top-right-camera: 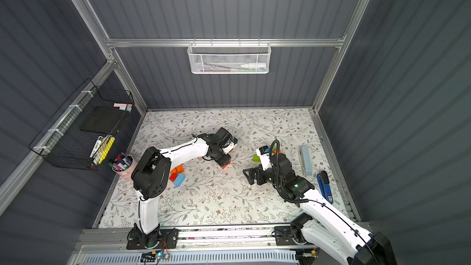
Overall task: Assemble a heart with building blocks
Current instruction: Assemble the building block at the center of the board.
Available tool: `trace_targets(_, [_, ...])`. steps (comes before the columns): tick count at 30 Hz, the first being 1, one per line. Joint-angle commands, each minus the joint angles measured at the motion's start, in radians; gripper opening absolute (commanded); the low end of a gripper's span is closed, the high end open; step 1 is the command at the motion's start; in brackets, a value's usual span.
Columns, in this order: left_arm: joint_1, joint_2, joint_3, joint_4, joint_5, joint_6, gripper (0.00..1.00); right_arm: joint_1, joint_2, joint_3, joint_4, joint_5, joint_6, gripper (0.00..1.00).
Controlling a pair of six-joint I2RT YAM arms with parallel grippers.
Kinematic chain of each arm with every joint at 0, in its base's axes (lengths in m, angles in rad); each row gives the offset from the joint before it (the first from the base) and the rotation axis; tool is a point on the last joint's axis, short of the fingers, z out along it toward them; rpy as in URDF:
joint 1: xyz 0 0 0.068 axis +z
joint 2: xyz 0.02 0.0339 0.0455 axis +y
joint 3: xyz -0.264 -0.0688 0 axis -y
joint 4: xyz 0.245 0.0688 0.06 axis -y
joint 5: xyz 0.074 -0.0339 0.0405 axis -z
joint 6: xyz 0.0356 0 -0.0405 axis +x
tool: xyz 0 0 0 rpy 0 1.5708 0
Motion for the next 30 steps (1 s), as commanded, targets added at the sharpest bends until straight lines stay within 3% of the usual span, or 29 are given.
trace_targets(1, [-0.002,0.026,0.004,-0.022,0.015,0.013,0.43,-0.003,-0.009,-0.006,-0.004,0.012,0.005,0.99])
trace_targets(6, [-0.002,0.035,0.009,-0.024,0.019,0.013,0.45,-0.003,-0.005,-0.010,0.002,0.015,0.007,0.99])
trace_targets(13, [-0.002,0.039,0.020,-0.021,-0.013,0.019,0.33,-0.003,-0.005,-0.018,0.009,0.019,0.012,0.99])
trace_targets(19, [0.000,0.056,0.042,-0.008,-0.096,0.069,0.31,-0.003,-0.009,-0.023,0.014,0.022,0.012,0.99])
trace_targets(30, [0.053,0.100,0.116,-0.011,-0.074,0.071,0.30,-0.003,-0.015,-0.032,0.018,0.022,0.015,0.99])
